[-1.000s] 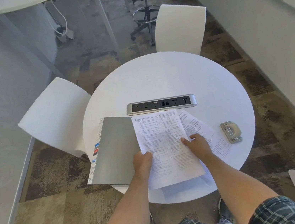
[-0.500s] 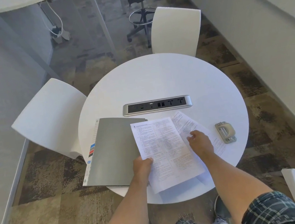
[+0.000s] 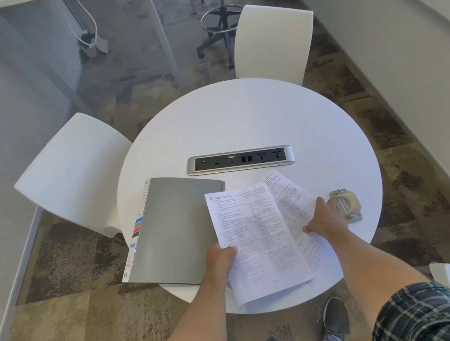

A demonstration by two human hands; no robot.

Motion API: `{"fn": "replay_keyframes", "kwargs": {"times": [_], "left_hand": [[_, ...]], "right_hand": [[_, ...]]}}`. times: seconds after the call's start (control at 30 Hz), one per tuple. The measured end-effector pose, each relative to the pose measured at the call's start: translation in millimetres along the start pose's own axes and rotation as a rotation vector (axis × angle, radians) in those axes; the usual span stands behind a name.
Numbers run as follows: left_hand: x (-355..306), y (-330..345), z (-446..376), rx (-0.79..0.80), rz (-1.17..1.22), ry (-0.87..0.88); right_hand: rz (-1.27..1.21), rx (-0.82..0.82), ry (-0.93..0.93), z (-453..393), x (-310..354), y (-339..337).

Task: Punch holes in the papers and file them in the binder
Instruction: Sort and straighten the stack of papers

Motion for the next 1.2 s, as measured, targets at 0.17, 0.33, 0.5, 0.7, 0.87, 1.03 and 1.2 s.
{"fn": "replay_keyframes", "kwargs": {"times": [0.17,0.33,0.5,0.7,0.87,1.03,1.2], "left_hand": [[-2,1,0,-0.008,-0.019,0.010],[-5,4,0,0.015,-0.013,0.010],[-6,5,-2,0.055,0.015,-0.005],[-5,4,-4,0.108,0.088,-0.090],[-10,9,9,0.232,0.265,-0.230],[-10,11,9,0.322,0.420,-0.247],[-9,21,9,0.318,0.301,-0.236]], "right_hand": [[0.006,-0.010,0.037,7,7,2],[0.060,-0.075,0.014,12,17,-2],[-0.076,-0.121,-0.010,13,13,-3],[-0.689,0.020,-0.033,9,6,1],[-1.010,0.216,0.041,19,-2,1],[-0.994,0.286,0.117,24,-12,9],[-1.181,0.433,0.114,41,-2,6]]}}
Point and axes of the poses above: each hand's wrist, its own z-axis away from the middle knuckle, its own y-axis out of the palm, x = y × z, the point moved 5 cm from there along -z, towards the middle knuckle, and after that the axes turned 5 degrees about -x, right-handed, at the moved point
